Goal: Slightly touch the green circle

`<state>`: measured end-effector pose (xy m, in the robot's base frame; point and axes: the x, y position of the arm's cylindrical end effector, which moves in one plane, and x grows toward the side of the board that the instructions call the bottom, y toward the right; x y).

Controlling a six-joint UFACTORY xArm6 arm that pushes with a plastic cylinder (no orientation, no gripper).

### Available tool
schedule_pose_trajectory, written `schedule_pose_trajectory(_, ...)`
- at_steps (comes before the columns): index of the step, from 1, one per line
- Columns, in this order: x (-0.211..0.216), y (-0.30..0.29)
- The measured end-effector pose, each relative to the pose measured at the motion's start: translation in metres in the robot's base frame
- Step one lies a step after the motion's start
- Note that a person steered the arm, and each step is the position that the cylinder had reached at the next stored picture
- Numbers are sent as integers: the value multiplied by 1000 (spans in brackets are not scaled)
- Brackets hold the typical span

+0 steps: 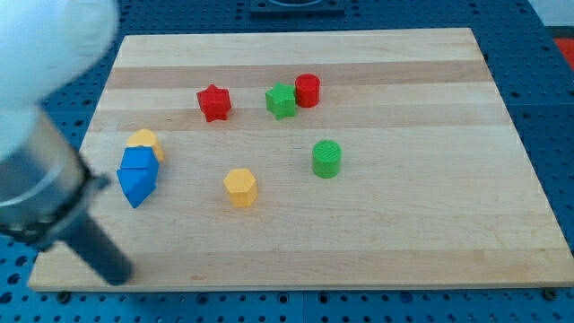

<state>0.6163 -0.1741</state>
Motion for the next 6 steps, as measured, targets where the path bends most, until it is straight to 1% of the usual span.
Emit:
schedule_pose_trajectory(2,-1,179)
schedule_pose_trajectory(3,-37,231)
schedule_pose_trajectory(4,-53,230)
schedule_pose_trajectory(5,-102,208)
schedule_pose_trajectory(6,-114,185)
